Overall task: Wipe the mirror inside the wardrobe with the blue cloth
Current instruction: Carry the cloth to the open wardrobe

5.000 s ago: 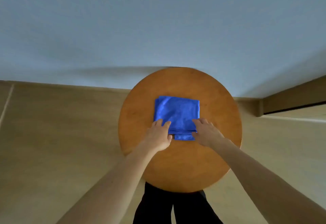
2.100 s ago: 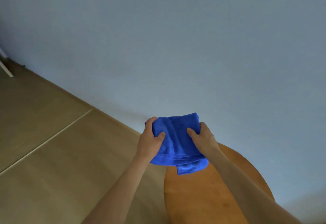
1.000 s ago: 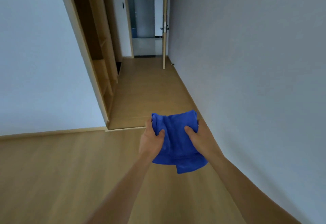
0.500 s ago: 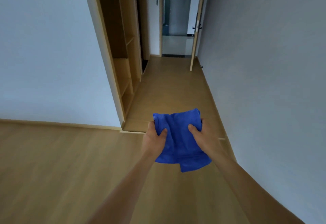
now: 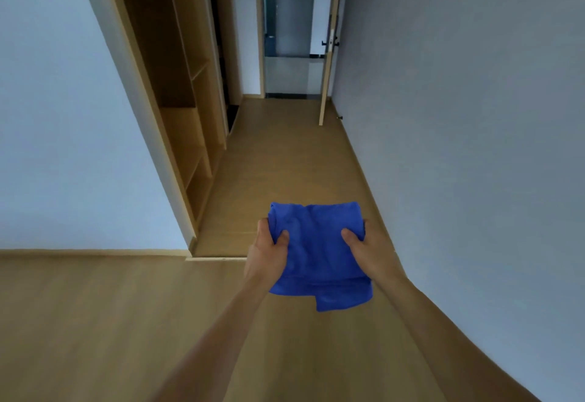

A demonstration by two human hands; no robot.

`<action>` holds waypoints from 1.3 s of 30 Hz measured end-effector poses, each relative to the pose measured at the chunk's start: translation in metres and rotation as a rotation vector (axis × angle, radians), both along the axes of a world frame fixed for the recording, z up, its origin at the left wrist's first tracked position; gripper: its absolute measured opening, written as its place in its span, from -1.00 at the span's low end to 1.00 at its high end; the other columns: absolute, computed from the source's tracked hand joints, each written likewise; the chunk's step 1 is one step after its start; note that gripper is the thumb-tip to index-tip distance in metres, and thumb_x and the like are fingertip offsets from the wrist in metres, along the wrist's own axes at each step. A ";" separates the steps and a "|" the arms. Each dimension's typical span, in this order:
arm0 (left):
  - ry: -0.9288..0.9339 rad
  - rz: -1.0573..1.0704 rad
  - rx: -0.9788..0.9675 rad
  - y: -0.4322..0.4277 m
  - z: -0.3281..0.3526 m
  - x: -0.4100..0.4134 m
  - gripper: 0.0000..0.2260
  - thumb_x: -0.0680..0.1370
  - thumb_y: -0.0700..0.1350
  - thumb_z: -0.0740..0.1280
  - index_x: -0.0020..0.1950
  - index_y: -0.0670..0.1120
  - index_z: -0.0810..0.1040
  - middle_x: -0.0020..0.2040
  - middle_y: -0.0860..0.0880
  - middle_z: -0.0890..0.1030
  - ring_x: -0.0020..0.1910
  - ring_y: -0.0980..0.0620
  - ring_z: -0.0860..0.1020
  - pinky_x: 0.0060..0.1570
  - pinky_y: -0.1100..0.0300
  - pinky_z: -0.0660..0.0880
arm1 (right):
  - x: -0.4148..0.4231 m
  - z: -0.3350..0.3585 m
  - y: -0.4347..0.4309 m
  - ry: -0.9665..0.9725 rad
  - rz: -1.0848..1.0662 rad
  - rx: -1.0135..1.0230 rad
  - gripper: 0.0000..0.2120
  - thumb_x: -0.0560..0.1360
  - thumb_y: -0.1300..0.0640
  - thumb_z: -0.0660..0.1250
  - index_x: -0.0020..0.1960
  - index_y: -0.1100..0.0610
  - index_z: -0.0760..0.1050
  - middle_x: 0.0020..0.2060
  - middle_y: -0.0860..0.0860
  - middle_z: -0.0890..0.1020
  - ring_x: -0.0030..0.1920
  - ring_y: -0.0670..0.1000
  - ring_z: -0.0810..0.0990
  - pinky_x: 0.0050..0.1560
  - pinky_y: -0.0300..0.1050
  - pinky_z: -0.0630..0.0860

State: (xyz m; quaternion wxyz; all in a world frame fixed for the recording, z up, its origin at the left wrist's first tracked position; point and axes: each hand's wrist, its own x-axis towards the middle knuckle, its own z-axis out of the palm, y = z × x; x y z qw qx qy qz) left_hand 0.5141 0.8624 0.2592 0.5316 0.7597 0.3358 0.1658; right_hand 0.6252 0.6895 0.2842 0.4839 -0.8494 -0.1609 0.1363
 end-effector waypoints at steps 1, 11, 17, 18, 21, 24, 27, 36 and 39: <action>0.012 -0.008 -0.007 0.011 0.001 0.011 -0.89 0.67 0.05 0.21 0.16 0.09 0.35 -0.07 0.09 0.58 -0.11 0.04 0.60 -0.01 -0.08 0.60 | 0.009 0.001 0.010 -0.002 -0.006 0.001 -0.87 0.61 0.00 0.28 0.10 0.03 0.45 -0.06 -0.10 0.60 -0.07 -0.14 0.57 -0.14 -0.23 0.43; 0.016 -0.033 -0.044 0.113 0.007 0.099 -0.80 0.65 0.09 0.26 0.21 0.06 0.37 0.00 0.11 0.57 -0.04 0.04 0.60 0.06 -0.08 0.60 | 0.095 0.007 0.107 0.024 -0.004 0.029 -0.81 0.61 0.03 0.27 0.11 0.14 0.48 -0.05 -0.01 0.62 -0.07 -0.05 0.60 -0.19 -0.22 0.42; 0.053 -0.013 -0.022 0.154 0.004 0.169 -0.81 0.65 0.11 0.26 0.19 0.07 0.37 -0.03 0.11 0.57 -0.07 0.07 0.59 0.06 -0.07 0.61 | 0.168 0.003 0.148 0.062 0.011 0.075 -0.85 0.61 0.03 0.28 0.10 0.10 0.47 -0.05 -0.03 0.63 -0.08 -0.09 0.60 -0.21 -0.25 0.42; 0.053 -0.012 -0.017 0.159 0.003 0.186 -0.81 0.65 0.11 0.25 0.20 0.07 0.38 -0.03 0.10 0.58 -0.07 0.05 0.60 0.06 -0.09 0.61 | 0.185 0.001 0.154 0.065 0.011 0.076 -0.85 0.61 0.03 0.28 0.09 0.09 0.47 -0.05 -0.03 0.63 -0.08 -0.09 0.60 -0.21 -0.25 0.43; 0.047 0.004 -0.021 0.171 0.006 0.237 -0.75 0.66 0.09 0.24 0.29 0.04 0.37 -0.01 0.09 0.58 -0.04 0.01 0.62 0.08 -0.12 0.61 | 0.241 -0.001 0.171 0.064 0.029 0.074 -0.83 0.61 0.03 0.29 0.08 0.13 0.48 -0.05 0.02 0.64 -0.08 -0.03 0.61 -0.19 -0.20 0.46; 0.028 0.044 -0.045 0.179 0.012 0.287 -0.77 0.67 0.07 0.24 0.28 0.04 0.37 0.00 0.03 0.60 0.01 -0.10 0.64 0.07 -0.19 0.62 | 0.300 0.002 0.187 0.059 0.062 0.061 -0.82 0.61 0.01 0.28 0.09 0.12 0.48 -0.04 0.01 0.63 -0.06 -0.02 0.61 -0.11 -0.15 0.49; 0.014 0.064 -0.039 0.191 0.018 0.333 -0.75 0.67 0.07 0.25 0.32 0.04 0.36 0.04 0.07 0.59 0.00 0.01 0.62 0.10 -0.13 0.61 | 0.354 0.011 0.201 0.036 0.105 0.042 -0.80 0.62 0.00 0.26 0.10 0.13 0.48 -0.05 0.00 0.62 -0.05 -0.01 0.60 -0.05 -0.11 0.51; 0.037 0.086 0.025 0.230 0.013 0.457 -0.71 0.66 0.08 0.28 0.34 0.01 0.42 0.13 0.13 0.56 0.08 0.13 0.56 0.13 0.12 0.54 | 0.465 0.016 0.229 0.057 0.100 0.075 -0.83 0.63 0.03 0.25 0.10 0.13 0.48 -0.06 -0.01 0.62 -0.09 -0.05 0.60 -0.20 -0.24 0.44; 0.063 0.093 0.065 0.246 0.006 0.489 -0.80 0.66 0.06 0.28 0.24 0.05 0.42 -0.02 0.26 0.49 -0.12 0.31 0.49 -0.17 0.45 0.37 | 0.498 0.010 0.249 0.042 0.092 0.055 -0.82 0.63 0.03 0.25 0.09 0.15 0.48 -0.06 0.01 0.62 -0.09 -0.04 0.60 -0.22 -0.23 0.43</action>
